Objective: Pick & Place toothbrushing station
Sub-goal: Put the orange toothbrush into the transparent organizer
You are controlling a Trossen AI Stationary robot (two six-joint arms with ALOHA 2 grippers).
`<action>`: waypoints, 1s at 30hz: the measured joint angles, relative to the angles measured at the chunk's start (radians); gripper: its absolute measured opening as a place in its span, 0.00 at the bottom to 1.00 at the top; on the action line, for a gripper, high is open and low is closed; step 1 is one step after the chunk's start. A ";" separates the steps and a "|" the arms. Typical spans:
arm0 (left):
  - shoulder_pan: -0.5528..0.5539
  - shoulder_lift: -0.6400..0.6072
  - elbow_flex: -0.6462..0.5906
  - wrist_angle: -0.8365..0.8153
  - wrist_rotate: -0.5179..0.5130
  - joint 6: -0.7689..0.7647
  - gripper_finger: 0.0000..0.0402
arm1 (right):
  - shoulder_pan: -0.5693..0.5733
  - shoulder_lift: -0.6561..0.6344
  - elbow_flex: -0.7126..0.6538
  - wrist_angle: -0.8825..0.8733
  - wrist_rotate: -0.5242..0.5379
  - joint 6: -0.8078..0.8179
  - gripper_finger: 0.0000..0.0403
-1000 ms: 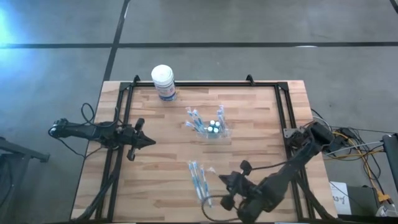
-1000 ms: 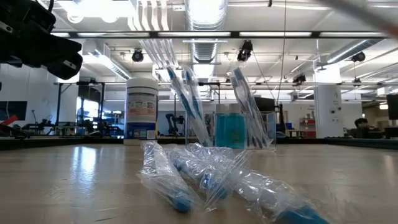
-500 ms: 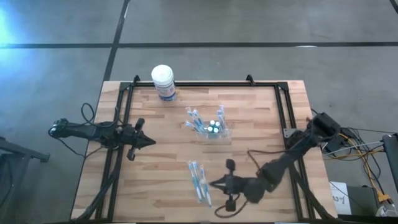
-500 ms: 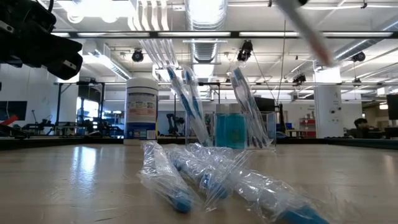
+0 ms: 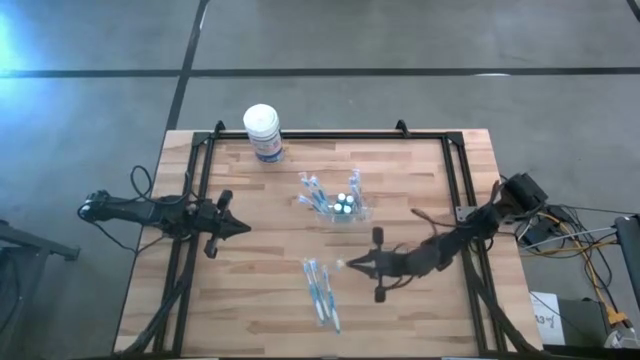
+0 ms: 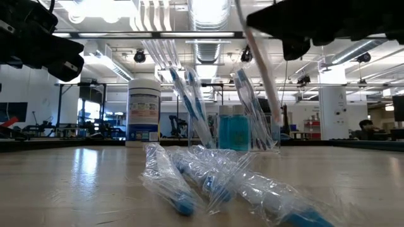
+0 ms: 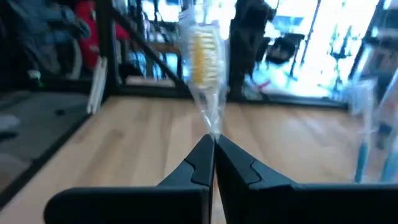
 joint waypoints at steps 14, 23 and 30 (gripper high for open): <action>0.000 0.004 -0.001 0.011 -0.008 0.060 0.03 | -0.091 -0.268 -0.237 0.108 0.056 -0.114 0.02; -0.001 0.005 -0.001 0.016 -0.051 0.054 0.03 | -0.223 -0.482 -0.274 0.125 -0.038 -0.250 0.02; -0.001 0.005 -0.001 0.030 -0.088 0.039 0.03 | -0.359 -0.484 -0.297 0.121 -0.107 -0.210 0.02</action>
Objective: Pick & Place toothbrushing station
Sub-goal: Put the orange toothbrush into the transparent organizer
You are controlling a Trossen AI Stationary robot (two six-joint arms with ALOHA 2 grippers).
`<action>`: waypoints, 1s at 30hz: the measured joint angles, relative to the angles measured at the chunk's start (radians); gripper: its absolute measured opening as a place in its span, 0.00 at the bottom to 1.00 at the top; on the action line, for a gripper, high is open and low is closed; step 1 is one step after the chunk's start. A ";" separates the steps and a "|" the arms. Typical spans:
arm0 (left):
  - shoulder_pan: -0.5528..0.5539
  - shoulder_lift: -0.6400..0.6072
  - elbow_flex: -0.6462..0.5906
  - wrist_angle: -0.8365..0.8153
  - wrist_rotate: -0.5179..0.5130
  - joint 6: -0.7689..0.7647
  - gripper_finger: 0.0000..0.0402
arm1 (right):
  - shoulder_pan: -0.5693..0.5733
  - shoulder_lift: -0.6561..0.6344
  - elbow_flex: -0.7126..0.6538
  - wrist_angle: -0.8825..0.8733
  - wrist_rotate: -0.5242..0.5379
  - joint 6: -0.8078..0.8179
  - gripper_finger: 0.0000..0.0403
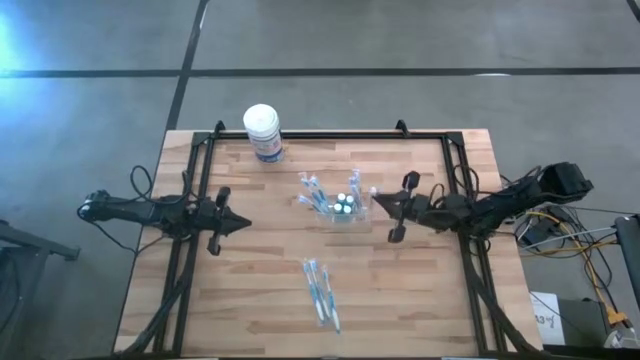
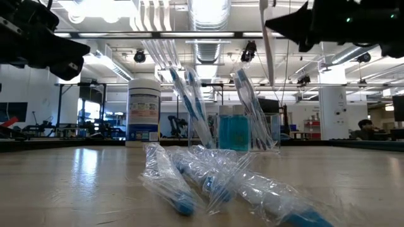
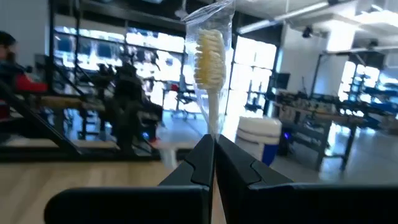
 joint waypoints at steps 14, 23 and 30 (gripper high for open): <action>0.000 0.000 0.000 0.021 -0.022 0.021 0.03 | -0.076 0.232 -0.066 0.283 0.009 0.030 0.02; 0.000 0.001 0.000 0.021 -0.022 0.007 0.03 | -0.097 0.437 -0.051 0.405 0.048 0.082 0.02; 0.000 0.003 0.000 0.020 -0.021 0.003 0.03 | -0.099 0.510 -0.016 0.404 0.091 0.101 0.02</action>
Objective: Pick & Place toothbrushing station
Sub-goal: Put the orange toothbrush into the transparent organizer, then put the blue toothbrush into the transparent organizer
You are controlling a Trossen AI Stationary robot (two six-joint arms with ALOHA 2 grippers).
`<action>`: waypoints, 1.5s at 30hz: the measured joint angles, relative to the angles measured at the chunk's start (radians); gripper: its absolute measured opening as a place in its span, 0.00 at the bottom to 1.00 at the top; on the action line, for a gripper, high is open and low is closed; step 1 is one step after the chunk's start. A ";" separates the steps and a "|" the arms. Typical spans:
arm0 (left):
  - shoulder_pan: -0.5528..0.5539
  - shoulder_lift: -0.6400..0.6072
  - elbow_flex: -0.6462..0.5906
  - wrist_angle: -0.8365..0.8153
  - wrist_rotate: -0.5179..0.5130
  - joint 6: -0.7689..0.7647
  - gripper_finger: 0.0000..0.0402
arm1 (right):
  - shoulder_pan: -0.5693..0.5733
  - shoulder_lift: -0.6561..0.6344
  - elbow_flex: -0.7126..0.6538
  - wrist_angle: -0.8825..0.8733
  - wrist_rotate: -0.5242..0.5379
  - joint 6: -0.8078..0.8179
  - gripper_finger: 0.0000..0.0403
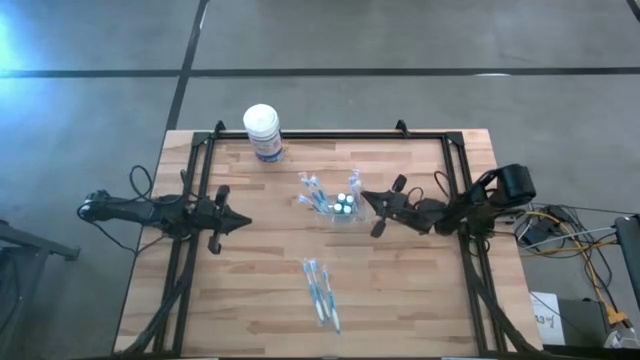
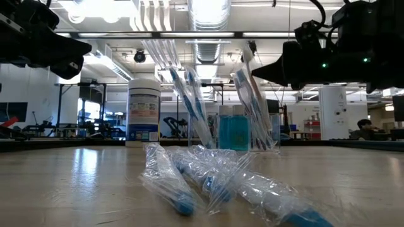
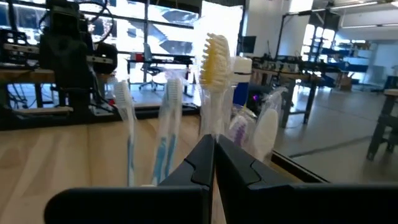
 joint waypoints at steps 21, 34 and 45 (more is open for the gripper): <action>0.000 0.000 -0.013 0.008 0.003 -0.022 0.03 | 0.002 0.158 -0.010 0.001 0.074 0.129 0.02; 0.000 0.000 -0.013 0.007 0.002 -0.053 0.03 | 0.008 0.120 -0.022 -0.002 0.072 0.136 0.03; 0.000 0.000 -0.014 0.005 0.008 -0.062 0.03 | 0.074 -0.100 -0.056 -0.032 0.074 0.081 0.22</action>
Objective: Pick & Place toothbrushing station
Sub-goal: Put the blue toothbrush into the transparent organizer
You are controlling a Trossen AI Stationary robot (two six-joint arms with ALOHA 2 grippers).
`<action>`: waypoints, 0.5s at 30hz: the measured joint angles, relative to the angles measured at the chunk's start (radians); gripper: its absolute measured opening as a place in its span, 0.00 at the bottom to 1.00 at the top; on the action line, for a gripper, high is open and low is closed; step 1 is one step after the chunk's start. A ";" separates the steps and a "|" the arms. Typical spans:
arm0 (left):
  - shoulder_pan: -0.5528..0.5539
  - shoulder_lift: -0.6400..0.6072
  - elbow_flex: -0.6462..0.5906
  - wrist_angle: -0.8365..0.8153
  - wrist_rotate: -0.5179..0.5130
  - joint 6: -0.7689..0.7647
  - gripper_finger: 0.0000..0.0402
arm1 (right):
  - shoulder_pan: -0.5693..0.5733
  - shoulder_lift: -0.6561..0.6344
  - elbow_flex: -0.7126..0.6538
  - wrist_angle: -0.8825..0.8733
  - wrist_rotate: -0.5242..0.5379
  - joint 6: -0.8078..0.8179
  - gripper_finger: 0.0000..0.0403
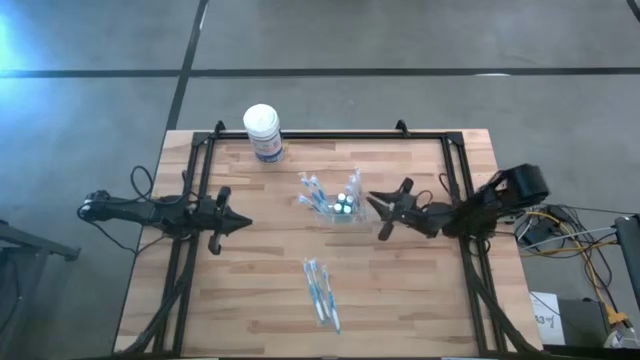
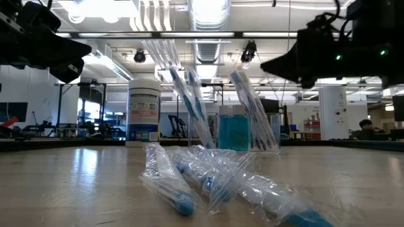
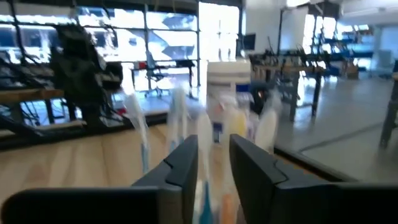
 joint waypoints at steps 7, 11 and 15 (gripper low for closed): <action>0.000 0.000 0.000 -0.001 0.001 0.004 0.03 | 0.077 -0.272 -0.050 -0.127 0.000 -0.114 0.30; 0.000 0.000 0.000 -0.001 0.001 0.005 0.03 | 0.113 -0.447 -0.071 -0.217 -0.001 -0.129 0.31; 0.000 0.000 0.000 -0.001 0.001 0.002 0.03 | 0.151 -0.614 -0.063 -0.390 -0.022 -0.091 0.29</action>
